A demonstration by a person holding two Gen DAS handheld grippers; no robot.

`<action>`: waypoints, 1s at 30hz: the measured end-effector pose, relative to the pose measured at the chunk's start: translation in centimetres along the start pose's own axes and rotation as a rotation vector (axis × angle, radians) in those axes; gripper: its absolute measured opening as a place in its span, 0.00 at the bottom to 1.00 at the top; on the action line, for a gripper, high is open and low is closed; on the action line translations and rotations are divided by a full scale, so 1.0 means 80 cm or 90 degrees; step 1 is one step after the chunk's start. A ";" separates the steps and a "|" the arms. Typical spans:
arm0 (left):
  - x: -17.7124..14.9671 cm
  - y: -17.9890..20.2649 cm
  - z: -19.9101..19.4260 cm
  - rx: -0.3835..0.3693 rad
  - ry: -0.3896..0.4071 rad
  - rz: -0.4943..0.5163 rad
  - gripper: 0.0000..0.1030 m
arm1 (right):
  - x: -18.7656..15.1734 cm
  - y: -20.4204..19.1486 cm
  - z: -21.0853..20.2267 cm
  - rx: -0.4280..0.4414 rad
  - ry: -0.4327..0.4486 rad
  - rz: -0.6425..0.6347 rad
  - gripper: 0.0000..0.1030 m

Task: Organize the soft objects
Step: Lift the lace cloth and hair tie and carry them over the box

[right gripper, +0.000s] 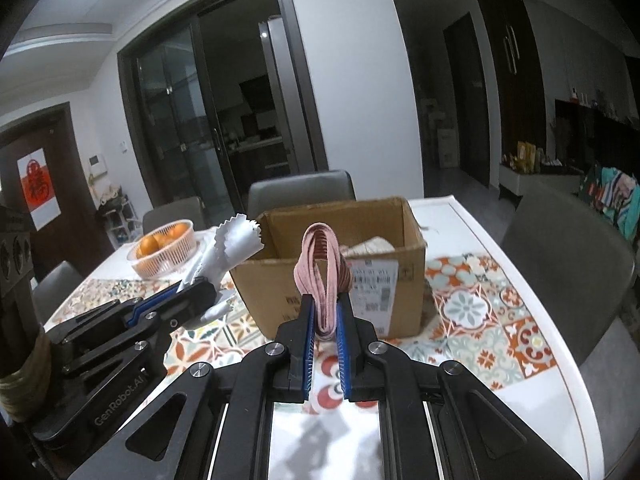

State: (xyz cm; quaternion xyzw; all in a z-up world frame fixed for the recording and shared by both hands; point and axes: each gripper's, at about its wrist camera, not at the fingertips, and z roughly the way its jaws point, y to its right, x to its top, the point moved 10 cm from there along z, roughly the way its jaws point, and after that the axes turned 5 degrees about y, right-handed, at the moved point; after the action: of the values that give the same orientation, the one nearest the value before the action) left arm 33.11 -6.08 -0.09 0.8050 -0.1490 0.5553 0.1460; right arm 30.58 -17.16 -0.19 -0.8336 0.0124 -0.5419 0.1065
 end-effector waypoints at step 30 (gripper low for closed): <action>0.067 -0.062 0.060 0.050 0.064 0.029 0.10 | 0.073 -0.017 0.080 0.031 0.053 -0.031 0.11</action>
State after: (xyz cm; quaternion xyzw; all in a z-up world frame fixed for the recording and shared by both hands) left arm 40.96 -3.91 2.96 0.7775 -0.1378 0.6039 0.1089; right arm 38.69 -15.55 2.87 -0.8075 -0.0164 -0.5788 0.1129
